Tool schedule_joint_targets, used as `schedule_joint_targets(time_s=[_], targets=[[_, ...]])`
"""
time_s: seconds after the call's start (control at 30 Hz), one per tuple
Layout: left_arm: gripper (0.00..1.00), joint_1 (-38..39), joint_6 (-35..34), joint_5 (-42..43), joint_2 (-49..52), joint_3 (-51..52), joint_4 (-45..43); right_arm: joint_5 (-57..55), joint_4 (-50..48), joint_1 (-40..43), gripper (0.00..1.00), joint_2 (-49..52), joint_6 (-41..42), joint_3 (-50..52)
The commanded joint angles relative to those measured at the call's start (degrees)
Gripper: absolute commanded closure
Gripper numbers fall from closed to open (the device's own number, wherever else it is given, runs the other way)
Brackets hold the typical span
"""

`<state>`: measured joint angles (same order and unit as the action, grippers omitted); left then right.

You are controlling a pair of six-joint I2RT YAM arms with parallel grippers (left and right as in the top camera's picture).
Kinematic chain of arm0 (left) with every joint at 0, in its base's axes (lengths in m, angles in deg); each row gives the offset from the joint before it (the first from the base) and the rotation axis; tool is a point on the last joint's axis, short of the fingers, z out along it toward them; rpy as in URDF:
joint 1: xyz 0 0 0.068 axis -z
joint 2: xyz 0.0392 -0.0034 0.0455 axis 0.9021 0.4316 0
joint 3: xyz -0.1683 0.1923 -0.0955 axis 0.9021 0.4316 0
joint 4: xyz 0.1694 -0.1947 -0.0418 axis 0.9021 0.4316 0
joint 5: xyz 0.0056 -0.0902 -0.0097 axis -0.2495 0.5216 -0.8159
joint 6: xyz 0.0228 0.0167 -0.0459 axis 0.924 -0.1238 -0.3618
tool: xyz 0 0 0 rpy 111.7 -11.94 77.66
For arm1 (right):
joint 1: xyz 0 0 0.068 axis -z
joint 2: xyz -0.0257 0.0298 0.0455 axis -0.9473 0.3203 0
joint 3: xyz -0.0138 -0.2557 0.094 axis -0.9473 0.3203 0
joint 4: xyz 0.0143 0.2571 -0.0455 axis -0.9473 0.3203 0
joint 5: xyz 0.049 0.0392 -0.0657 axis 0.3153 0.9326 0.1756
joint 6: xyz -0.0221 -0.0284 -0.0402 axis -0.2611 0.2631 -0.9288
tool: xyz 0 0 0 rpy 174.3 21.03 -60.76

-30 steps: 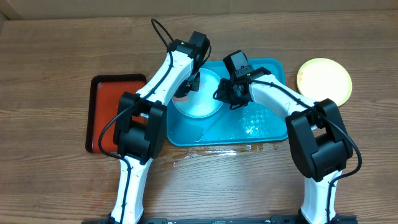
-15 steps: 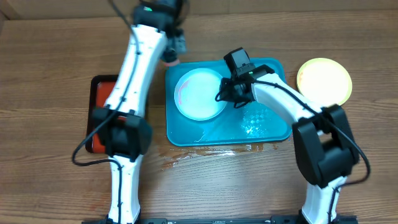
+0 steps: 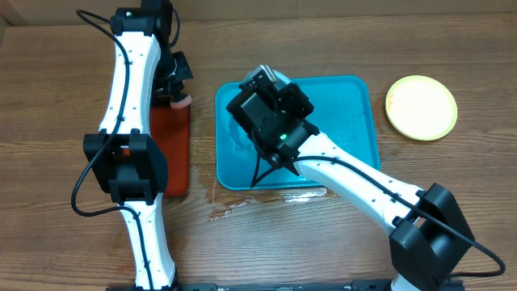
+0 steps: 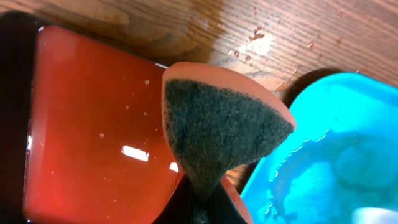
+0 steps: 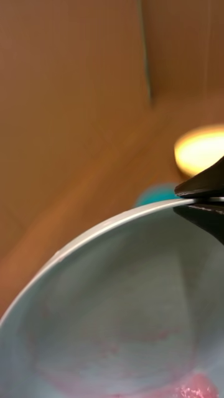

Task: Clean dirty plates on tray and stack at the side
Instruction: 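Lift the white plate with the right gripper and stack it on the yellow plates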

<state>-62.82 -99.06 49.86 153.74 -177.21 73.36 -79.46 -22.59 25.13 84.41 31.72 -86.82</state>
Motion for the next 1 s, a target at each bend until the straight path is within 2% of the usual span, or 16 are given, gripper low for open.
schedule_joint_targets(time_s=[0.0,0.07,0.1,0.2,0.27,0.33,0.37,0.4,0.47,0.6,0.67,0.73,0.83,0.9,0.97], targets=[[0.96,-0.5,-0.5,1.0,-0.8,0.3,0.2,-16.8,-4.5,-1.9,0.96,-1.0,-16.2,-1.4],[0.96,-0.5,-0.5,1.0,-0.9,0.3,0.1,-18.9,-6.9,-2.5,0.96,-1.0,-21.4,-1.4],[0.96,-0.4,-0.5,1.0,-0.8,0.3,0.1,-20.9,-9.4,-3.1,0.96,-1.0,-27.1,-1.4],[0.96,-0.4,-0.5,0.9,-0.8,0.3,0.1,-23.1,-12.3,-3.6,0.96,-1.0,-31.6,-1.4],[0.96,-0.4,-0.5,1.0,-0.8,0.3,0.1,-22.6,-14.5,-3.7,0.96,-1.0,-30.9,-1.4],[0.96,-0.5,-0.5,1.0,-0.8,0.3,0.1,-18.2,-13.9,-3.7,0.96,-1.0,-22.8,-1.2],[0.96,-0.5,-0.5,1.0,-0.8,0.3,0.1,-13.4,-10.8,-3.7,0.96,-1.0,-16.0,-1.2],[0.96,-0.5,-0.5,1.0,-0.8,0.3,0.1,-10.3,-8.5,-3.7,0.96,-1.0,-13.3,-1.2],[0.96,-0.3,-0.1,1.0,-0.9,0.3,0.2,9.1,2.6,-2.1,0.96,-1.0,-9.6,-1.2],[0.96,0.0,-0.1,1.0,-0.8,0.3,-0.3,5.1,2.5,2.5,0.96,-2.1,4.0,-1.7],[0.96,0.0,-0.1,1.0,-0.8,0.3,-0.1,12.8,4.3,8.0,0.96,-4.4,12.5,-1.7],[0.96,0.0,-0.2,1.0,-0.8,0.3,-0.1,27.8,6.4,15.2,0.96,-6.5,17.2,-1.7],[0.96,0.3,-0.2,1.0,-0.8,0.3,-0.2,59.0,11.3,36.4,0.96,-6.8,21.8,-1.5],[0.96,0.3,-0.2,1.0,-0.7,0.3,-0.2,67.5,14.2,46.4,0.96,-6.1,21.8,-1.2],[0.96,0.3,-0.2,1.0,-0.7,0.3,-0.4,70.2,16.5,52.4,0.96,-5.7,21.8,-0.9]])
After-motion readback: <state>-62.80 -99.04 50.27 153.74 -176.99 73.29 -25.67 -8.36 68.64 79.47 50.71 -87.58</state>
